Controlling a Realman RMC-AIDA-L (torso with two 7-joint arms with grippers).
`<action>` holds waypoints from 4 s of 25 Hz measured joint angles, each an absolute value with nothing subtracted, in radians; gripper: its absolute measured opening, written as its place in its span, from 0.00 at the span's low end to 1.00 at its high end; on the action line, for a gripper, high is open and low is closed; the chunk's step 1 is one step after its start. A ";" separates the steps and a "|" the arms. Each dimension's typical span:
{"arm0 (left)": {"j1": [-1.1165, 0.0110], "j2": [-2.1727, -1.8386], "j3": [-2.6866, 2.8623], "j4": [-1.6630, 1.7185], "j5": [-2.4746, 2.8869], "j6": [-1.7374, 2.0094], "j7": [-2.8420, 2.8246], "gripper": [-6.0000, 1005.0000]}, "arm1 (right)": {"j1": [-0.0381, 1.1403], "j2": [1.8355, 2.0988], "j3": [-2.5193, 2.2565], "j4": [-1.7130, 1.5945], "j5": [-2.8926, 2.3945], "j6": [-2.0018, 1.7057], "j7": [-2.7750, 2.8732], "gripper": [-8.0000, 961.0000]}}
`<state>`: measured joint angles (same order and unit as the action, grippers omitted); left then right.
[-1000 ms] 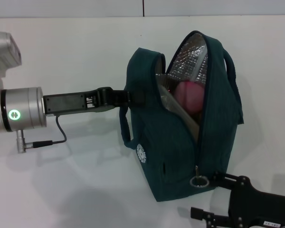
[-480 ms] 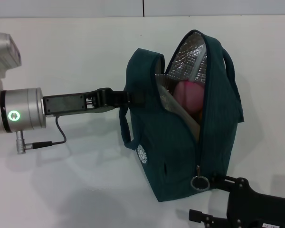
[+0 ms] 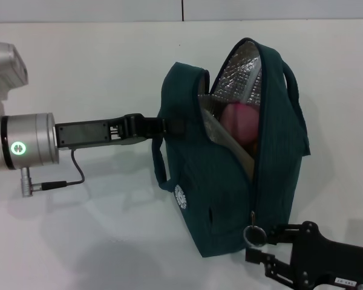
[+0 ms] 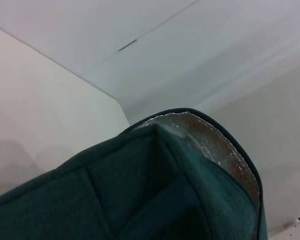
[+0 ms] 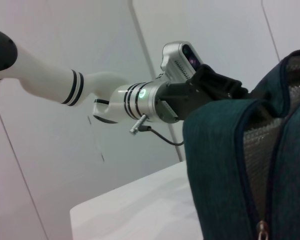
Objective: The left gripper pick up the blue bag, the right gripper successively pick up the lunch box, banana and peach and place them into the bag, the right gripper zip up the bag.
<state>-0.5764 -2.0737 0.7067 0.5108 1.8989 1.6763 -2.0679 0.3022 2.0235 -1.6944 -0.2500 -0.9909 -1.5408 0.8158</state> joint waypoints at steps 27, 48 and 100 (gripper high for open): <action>-0.575 -2.071 0.706 0.511 1.892 1.677 -2.068 0.13 | 0.304 2.020 -1.694 -0.243 -0.966 -1.539 0.857 0.02; -0.567 -2.071 0.699 0.511 1.889 1.673 -2.060 0.13 | 0.260 2.014 -1.612 -0.233 -0.913 -1.681 0.844 0.02; -0.346 -2.085 0.710 0.362 1.711 1.938 -1.245 0.78 | 0.395 2.022 -1.581 -0.294 -0.710 -1.733 0.823 0.03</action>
